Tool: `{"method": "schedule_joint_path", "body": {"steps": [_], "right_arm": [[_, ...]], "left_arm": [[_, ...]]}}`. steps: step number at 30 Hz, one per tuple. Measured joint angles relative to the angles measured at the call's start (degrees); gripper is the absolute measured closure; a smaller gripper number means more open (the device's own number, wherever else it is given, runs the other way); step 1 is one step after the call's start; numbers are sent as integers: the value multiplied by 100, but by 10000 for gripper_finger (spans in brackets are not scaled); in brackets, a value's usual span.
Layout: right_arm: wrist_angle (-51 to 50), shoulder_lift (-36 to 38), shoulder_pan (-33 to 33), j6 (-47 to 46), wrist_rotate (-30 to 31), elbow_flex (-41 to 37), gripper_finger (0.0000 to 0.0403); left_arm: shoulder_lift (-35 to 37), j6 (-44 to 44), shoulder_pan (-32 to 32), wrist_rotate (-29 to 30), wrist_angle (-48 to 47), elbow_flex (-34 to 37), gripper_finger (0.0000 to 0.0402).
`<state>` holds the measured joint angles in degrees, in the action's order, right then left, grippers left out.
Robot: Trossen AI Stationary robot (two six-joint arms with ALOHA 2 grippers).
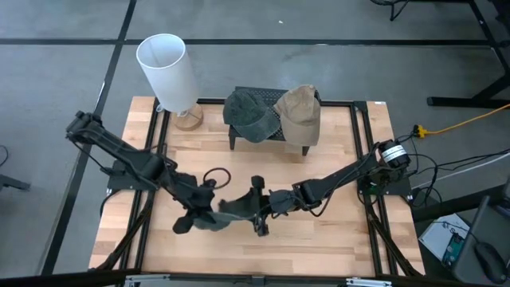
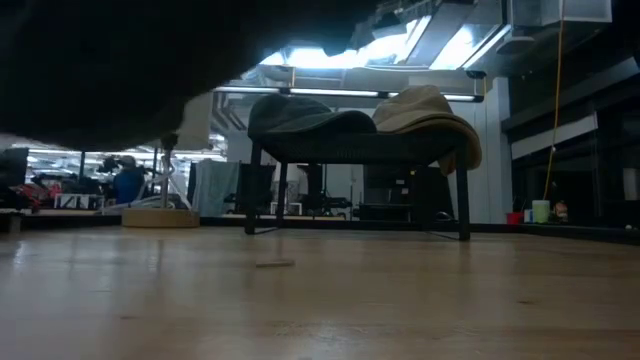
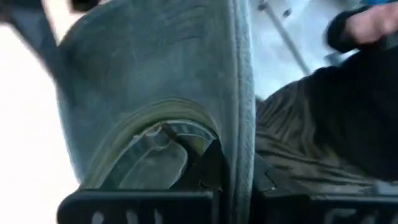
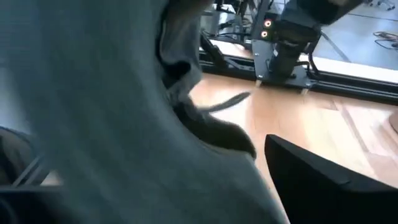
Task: Pick & Place hat
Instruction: Put the black cap on the shelf
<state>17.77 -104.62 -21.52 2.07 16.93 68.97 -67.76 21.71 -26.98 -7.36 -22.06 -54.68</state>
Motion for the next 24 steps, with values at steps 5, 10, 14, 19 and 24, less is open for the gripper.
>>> {"method": "schedule_joint_path", "body": {"steps": [5, 10, 14, 19, 24], "right_arm": [[0, 0, 18, -186, -202, 0, 209], [-31, 0, 3, -506, -363, 0, 345], [-5, 0, -6, -956, -756, 0, 385], [-251, 184, 12, -1704, -1160, 10, 389], [-968, 610, 20, -2354, -1312, 17, 389]], "left_arm": [[165, -22, 130, -157, 196, -2, 391], [289, -183, 186, -74, 94, -2, 375], [283, -722, 186, 45, 104, -2, 349], [383, -1213, 251, 34, 57, 0, 298], [755, -1705, 394, 172, -218, 0, 250]]}}
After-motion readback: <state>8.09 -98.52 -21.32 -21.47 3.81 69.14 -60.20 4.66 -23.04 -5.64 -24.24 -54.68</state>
